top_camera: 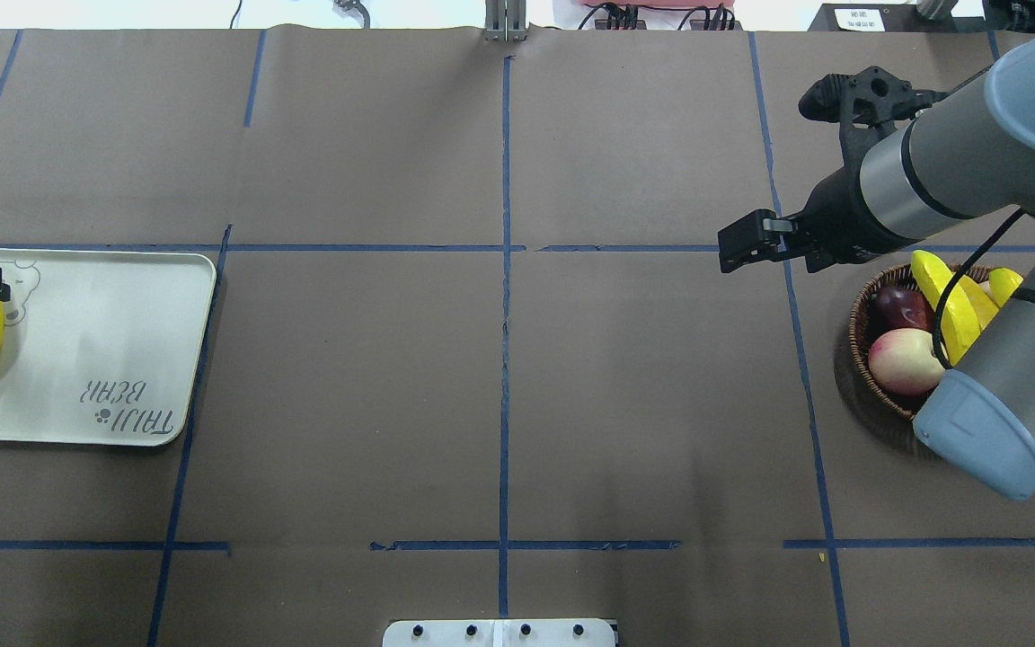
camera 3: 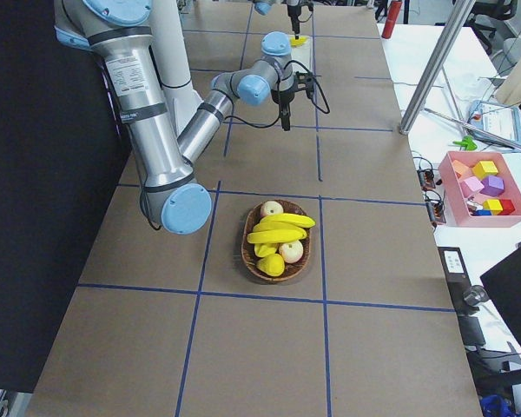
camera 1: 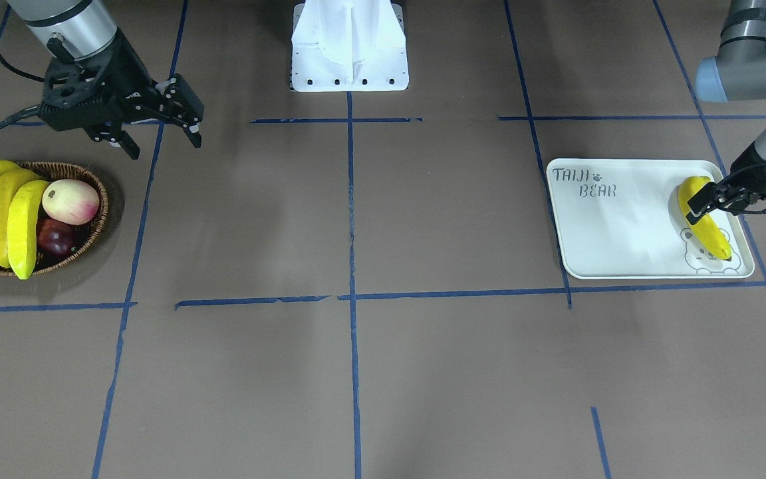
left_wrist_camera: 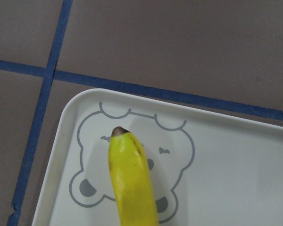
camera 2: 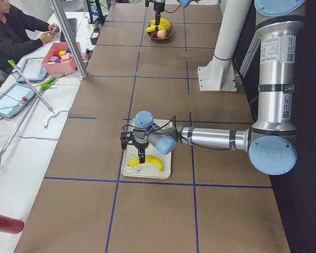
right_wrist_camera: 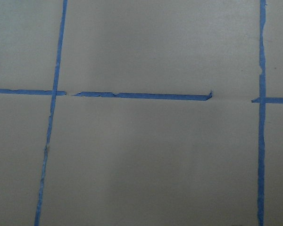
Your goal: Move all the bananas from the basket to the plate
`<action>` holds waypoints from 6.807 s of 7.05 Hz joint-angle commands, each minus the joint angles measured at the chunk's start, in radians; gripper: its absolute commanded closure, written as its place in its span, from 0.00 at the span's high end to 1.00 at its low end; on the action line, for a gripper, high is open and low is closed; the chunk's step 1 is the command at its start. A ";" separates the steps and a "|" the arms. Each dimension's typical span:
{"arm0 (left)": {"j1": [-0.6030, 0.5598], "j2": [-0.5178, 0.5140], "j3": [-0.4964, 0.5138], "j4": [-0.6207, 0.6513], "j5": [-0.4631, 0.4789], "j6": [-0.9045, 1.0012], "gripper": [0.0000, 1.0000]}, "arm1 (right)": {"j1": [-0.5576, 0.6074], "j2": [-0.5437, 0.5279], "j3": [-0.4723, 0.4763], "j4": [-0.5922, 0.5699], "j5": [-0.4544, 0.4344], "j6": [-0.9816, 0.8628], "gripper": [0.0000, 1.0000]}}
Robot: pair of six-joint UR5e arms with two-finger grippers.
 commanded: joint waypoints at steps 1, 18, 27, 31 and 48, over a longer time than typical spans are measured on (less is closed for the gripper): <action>-0.032 0.003 -0.045 0.007 -0.058 -0.001 0.99 | 0.043 -0.026 0.010 -0.080 0.006 -0.137 1.00; -0.008 -0.051 -0.173 0.030 -0.097 -0.209 0.99 | 0.292 -0.595 -0.416 0.852 0.319 -0.277 1.00; -0.008 -0.051 -0.176 0.030 -0.097 -0.209 0.99 | 0.397 -0.599 -0.417 0.855 0.369 -0.307 0.01; -0.008 -0.051 -0.199 0.040 -0.098 -0.221 0.99 | 0.509 -0.668 -0.336 0.851 0.473 -0.465 0.00; 0.455 -0.593 -0.139 -0.358 0.085 -1.004 0.99 | -0.316 0.140 -0.163 0.597 -0.134 0.392 0.02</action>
